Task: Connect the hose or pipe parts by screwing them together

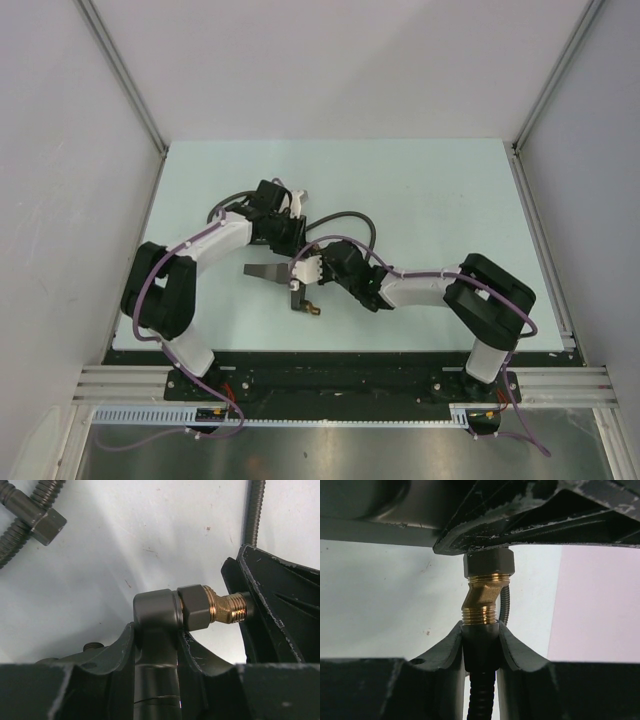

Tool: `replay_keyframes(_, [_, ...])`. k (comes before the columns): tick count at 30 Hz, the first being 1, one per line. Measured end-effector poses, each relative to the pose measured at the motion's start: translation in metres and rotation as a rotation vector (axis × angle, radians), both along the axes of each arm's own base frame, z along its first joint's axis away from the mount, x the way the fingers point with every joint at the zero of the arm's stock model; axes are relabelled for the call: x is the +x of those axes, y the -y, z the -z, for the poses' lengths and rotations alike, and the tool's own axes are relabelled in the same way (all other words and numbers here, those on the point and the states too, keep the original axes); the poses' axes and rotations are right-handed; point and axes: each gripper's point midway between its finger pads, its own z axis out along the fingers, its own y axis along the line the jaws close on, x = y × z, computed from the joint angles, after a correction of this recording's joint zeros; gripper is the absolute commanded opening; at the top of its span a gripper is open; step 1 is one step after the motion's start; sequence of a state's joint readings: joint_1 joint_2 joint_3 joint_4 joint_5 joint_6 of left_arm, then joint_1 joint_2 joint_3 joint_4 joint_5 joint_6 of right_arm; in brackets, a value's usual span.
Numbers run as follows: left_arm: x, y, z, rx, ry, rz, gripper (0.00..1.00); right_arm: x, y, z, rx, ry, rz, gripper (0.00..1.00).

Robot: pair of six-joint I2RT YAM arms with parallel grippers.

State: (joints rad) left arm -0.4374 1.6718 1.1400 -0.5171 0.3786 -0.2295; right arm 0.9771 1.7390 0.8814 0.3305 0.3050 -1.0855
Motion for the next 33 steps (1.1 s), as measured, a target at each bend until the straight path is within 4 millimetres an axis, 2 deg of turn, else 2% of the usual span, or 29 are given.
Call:
replay_keyframes(4, [0.005,-0.001,0.002,0.001,0.016,-0.023,0.0,0.006,-0.002,0.004,0.032,-0.053,0.023,0.0])
replay_keyframes(11, [0.013,-0.003,0.004,0.025,0.048,-0.06,0.0,0.009,-0.008,0.01,0.205,-0.296,0.032,0.0])
replay_keyframes(26, [0.011,-0.004,0.016,0.115,0.083,-0.1,0.0,-0.008,-0.017,0.032,0.559,-0.889,0.131,0.0])
replay_keyframes(33, [0.014,-0.002,0.016,0.118,0.102,-0.101,0.0,-0.009,-0.021,0.026,0.774,-1.165,0.169,0.0])
